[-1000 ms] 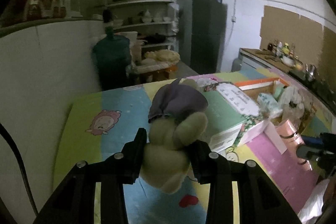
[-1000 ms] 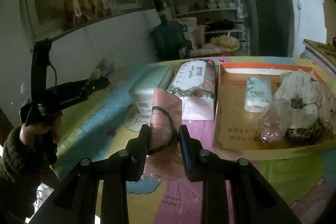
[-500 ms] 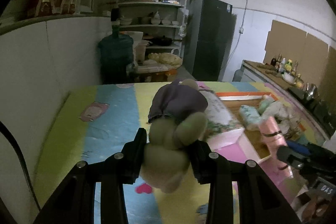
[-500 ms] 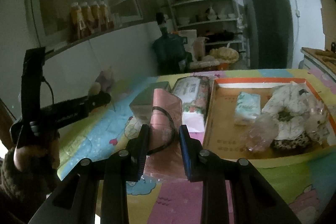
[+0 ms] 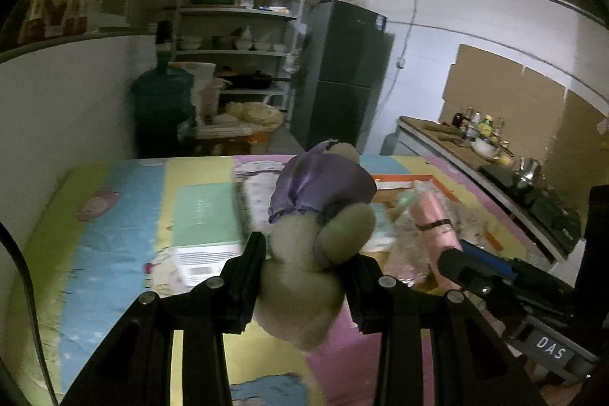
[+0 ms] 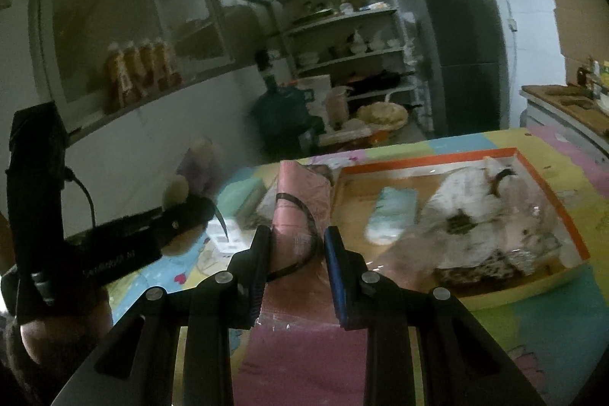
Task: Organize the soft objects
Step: 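Lift and carry the pink bag and plush bear over the tray with both tools, then lower the plush bear and pink bag into the tray and open both tools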
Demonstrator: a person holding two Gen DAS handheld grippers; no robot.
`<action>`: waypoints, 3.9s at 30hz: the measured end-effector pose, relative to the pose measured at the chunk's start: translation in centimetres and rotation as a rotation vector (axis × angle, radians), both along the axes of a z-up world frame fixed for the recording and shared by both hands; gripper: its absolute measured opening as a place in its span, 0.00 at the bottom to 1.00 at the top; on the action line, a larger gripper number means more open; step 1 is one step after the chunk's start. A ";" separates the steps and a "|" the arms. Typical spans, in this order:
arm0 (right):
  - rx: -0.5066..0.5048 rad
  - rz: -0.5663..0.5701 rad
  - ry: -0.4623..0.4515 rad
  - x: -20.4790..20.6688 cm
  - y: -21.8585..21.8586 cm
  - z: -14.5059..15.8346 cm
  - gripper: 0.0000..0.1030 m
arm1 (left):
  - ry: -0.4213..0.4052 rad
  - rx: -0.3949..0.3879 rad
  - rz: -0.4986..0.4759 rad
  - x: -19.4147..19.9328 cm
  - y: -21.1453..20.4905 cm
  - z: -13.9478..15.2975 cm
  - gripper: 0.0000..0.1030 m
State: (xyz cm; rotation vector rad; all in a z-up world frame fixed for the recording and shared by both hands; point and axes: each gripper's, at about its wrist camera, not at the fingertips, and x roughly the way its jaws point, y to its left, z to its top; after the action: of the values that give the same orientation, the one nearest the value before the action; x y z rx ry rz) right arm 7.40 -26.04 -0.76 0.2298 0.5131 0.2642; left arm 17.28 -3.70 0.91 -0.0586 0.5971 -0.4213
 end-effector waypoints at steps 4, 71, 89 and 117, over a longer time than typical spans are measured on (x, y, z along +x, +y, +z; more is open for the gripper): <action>0.009 -0.035 -0.007 -0.2 -1.8 0.0 0.28 | 0.000 -0.001 -0.033 0.0 -2.4 0.1 0.38; -0.035 -0.170 0.075 10.8 -17.7 -1.8 0.28 | 0.152 0.128 -0.106 11.1 -20.5 -4.8 0.38; -0.060 -0.120 0.163 13.9 -17.1 -3.6 0.29 | 0.191 0.135 -0.115 12.3 -21.2 -6.4 0.38; 0.114 -0.113 0.169 14.0 -18.7 -4.1 0.51 | 0.194 0.100 -0.094 11.9 -20.3 -6.5 0.58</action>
State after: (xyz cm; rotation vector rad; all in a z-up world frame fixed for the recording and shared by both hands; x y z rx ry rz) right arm 21.36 -44.77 -4.87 0.3926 0.6511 0.1645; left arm 29.18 -23.96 -5.54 0.0245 0.8139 -0.4795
